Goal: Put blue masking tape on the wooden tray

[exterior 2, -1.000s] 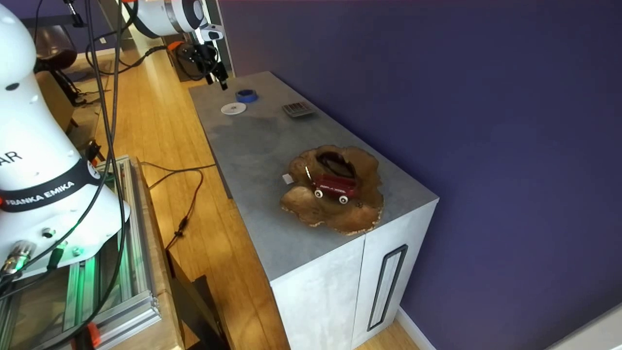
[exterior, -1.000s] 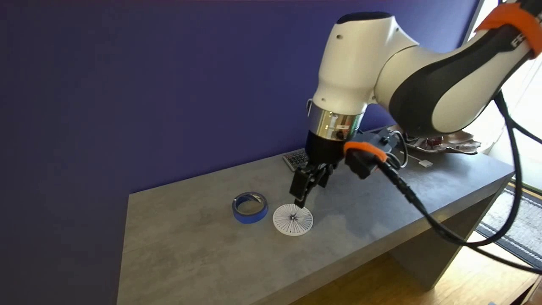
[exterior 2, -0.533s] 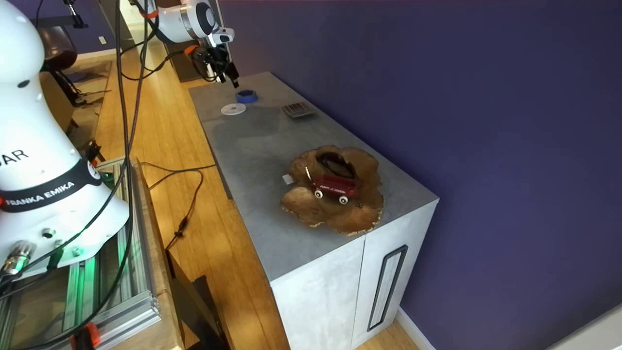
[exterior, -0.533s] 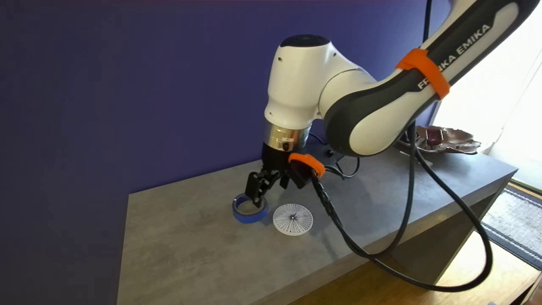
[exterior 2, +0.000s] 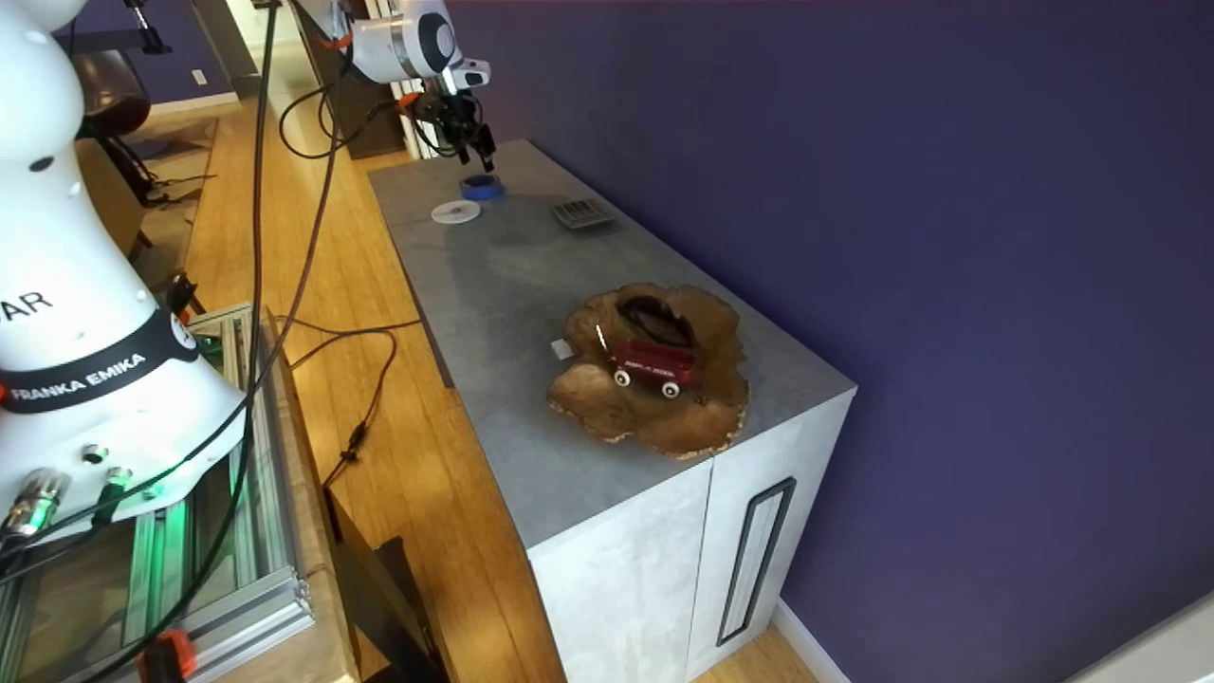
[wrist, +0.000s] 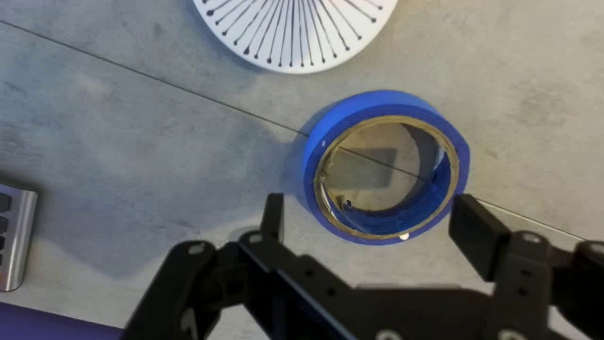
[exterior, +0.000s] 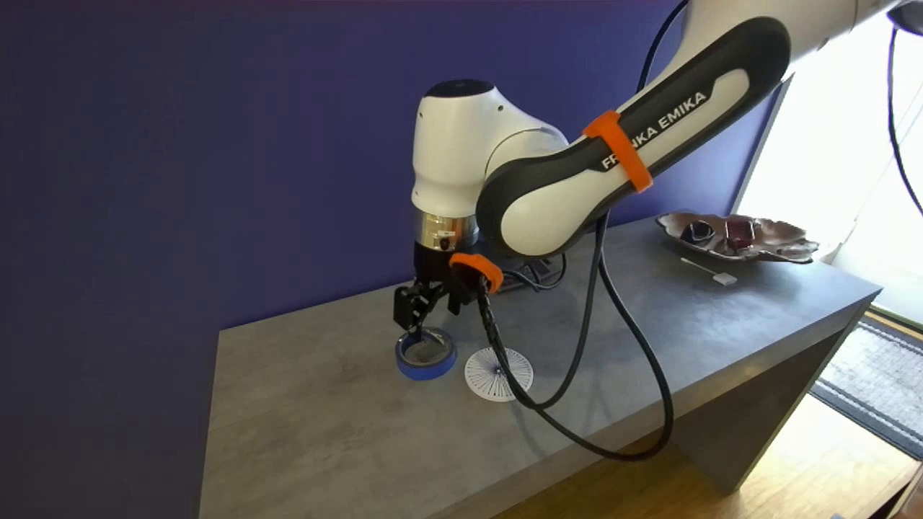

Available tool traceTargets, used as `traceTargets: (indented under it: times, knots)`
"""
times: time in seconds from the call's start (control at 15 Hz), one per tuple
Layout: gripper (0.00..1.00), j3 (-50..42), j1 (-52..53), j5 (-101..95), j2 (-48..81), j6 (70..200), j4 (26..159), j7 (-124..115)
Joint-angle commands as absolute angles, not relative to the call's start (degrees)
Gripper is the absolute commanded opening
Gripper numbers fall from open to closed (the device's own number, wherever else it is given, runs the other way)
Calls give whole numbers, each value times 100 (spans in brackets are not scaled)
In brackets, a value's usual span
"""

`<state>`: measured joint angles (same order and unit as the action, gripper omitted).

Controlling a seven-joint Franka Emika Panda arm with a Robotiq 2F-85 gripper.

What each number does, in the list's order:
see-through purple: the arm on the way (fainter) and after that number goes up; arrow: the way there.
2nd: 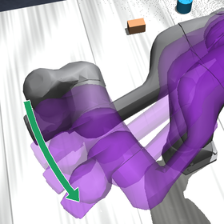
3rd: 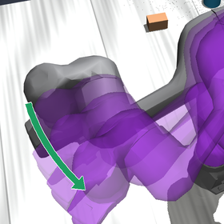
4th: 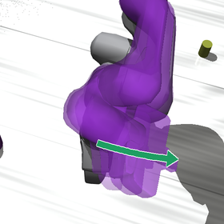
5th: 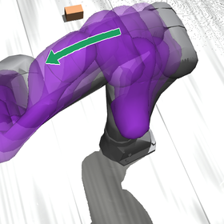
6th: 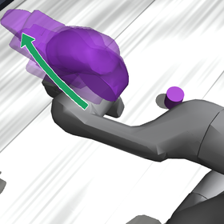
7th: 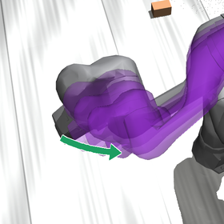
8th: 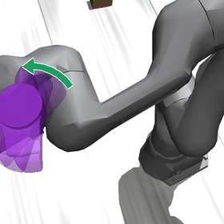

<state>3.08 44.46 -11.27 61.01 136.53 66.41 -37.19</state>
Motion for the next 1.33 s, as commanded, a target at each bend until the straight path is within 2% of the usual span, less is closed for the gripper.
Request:
traceTargets:
  times: [0.0, 0.27, 0.47, 0.93, 1.07, 1.27]
  knots:
    - [85, 683, 4126, -808, 6967, 13034, 5251, -2968]
    - [79, 942, 3845, -611, 7447, 12654, 4561, -2420]
    - [51, 818, 3903, -342, 7612, 12506, 4405, -2147]
    - [3, 877, 3946, -524, 7533, 12232, 4434, -1771]
    - [0, 910, 4005, -534, 7463, 12273, 4474, -1684]
    - [3, 834, 4127, -588, 7198, 12352, 4657, -1803]
